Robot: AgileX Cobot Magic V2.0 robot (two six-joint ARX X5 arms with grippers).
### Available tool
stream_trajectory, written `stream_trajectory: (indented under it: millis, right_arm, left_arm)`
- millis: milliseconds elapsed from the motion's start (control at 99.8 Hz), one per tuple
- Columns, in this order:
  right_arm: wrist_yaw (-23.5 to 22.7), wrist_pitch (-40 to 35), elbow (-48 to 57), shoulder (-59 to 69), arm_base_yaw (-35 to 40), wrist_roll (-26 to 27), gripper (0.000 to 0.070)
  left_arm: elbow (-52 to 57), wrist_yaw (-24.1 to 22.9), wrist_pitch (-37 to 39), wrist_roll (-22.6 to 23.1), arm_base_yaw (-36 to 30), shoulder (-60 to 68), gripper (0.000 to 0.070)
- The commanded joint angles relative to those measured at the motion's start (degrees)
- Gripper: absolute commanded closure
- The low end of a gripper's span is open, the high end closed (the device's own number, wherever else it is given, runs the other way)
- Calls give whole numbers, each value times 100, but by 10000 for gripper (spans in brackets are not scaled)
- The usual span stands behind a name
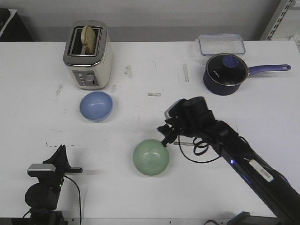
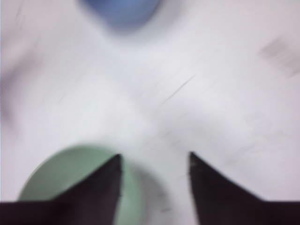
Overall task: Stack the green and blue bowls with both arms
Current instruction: 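Set the green bowl down, open the right gripper and withdraw, then return the right arm to rest and reach the left gripper toward the blue bowl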
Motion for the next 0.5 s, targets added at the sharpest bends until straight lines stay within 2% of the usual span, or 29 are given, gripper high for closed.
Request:
stream_trajectory:
  millis: [0,190,321,491]
  right_arm:
    - [317,-20,83,-256,-177,22,700]
    - [1515,-337,57,-1121,-944,275,700]
    - [1709,-420,-407,-1853,-1519,256,700]
    - [1725,-175,-1858,-3272,-2256,234,700]
  left_arm:
    - [-114,11,68,-13,2,-11,699]
    - [-114,11,68,-15,2,-11,699]
    - [-114,11,57,-15,2,-11,699]
    - [-114,11,31,-15,2,-9,699]
